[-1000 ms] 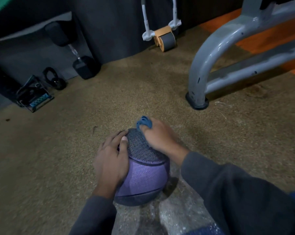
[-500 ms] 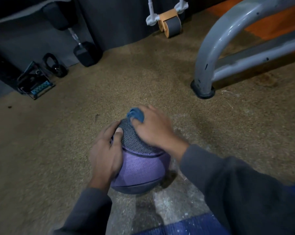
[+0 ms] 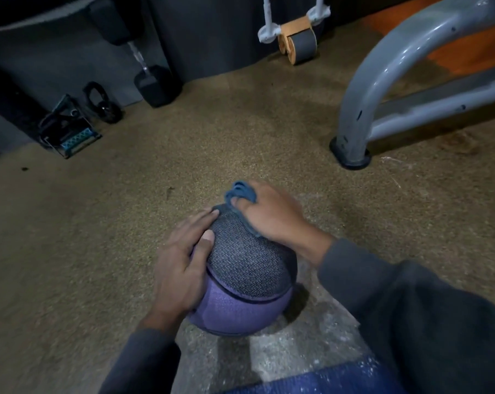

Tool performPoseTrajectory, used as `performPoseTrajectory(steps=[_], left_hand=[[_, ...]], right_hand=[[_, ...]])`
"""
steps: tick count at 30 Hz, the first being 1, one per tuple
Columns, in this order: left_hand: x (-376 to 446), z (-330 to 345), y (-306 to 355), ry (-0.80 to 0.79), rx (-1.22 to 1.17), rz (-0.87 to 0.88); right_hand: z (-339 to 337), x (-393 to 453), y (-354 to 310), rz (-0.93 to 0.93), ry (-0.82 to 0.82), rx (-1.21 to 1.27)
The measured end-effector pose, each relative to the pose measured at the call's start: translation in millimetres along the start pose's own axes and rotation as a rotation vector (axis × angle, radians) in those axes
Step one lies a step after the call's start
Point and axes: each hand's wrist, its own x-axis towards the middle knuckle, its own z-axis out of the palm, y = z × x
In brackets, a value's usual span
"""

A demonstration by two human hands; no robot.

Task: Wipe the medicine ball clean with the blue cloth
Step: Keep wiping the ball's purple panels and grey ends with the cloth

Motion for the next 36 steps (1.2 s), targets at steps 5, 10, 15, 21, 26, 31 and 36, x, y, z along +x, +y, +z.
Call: performPoseTrajectory(steps=[5, 10, 15, 21, 26, 31, 36], left_hand=[[12.2, -10.6, -5.8, -0.076, -0.037, -0.143], [29.9, -3.8, 6.8, -0.112, 0.215, -0.333], [25.2, -5.5, 6.8, -0.081, 0.148, -0.294], [30.5, -1.4, 14.9, -0.054, 0.188, -0.368], [44.1, 1.1, 11.8, -0.043, 0.198, -0.487], [42.2, -2.0, 5.2, -0.079, 0.188, -0.469], [37.5, -0.1, 3.7, -0.048, 0.209, -0.456]], right_hand=[[7.5, -1.1, 30.6, 0.203, -0.031, 0.183], [18.5, -44.6, 11.5, 0.082, 0.135, -0.107], [17.6, -66.0, -16.2, -0.202, 0.177, -0.277], [5.8, 1.3, 24.3, 0.237, -0.018, 0.080], [23.6, -85.5, -14.4, -0.193, 0.190, -0.354], [13.9, -37.5, -10.0, -0.135, 0.130, -0.295], [4.7, -3.9, 27.3, 0.170, 0.045, 0.014]])
